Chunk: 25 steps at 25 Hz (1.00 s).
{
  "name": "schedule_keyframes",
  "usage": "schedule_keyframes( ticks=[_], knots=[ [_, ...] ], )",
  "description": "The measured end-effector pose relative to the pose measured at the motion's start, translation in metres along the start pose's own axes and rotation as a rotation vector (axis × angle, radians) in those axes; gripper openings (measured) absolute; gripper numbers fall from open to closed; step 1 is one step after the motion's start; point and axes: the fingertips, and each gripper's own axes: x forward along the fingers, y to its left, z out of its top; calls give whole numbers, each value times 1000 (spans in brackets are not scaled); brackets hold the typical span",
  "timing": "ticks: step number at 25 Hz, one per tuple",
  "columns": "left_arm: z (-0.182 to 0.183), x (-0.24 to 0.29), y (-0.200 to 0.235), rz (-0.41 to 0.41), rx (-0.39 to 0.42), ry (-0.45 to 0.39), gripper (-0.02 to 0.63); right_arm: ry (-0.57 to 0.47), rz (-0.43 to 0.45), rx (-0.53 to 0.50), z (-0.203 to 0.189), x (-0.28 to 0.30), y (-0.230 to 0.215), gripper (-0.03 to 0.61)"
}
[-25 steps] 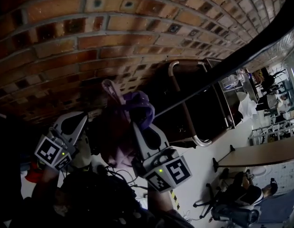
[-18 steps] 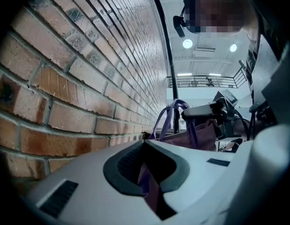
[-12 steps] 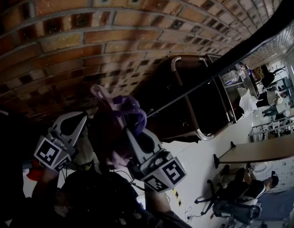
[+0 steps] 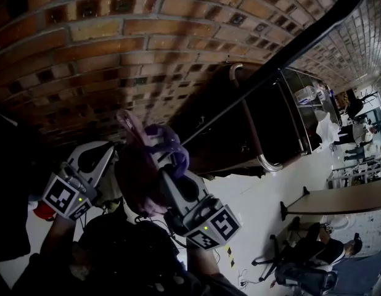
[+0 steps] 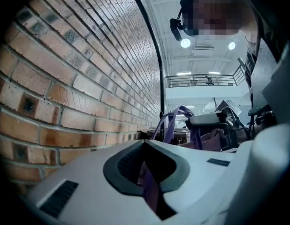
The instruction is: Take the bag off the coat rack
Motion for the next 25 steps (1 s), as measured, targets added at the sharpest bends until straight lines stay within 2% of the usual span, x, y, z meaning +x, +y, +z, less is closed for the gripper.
schedule_keyframes(
  ticks=[9,19,25],
  knots=[
    [-9,-26,-92,41,5,8,6,11,69,67,-12,-90,28,52],
    [-15,-62,-211,44,10,-3,6,11,25,50,-19,-210,50,52],
    [-19,-90,-263,68,16,8,6,12,16,56,-21,-268,65,52]
  ],
)
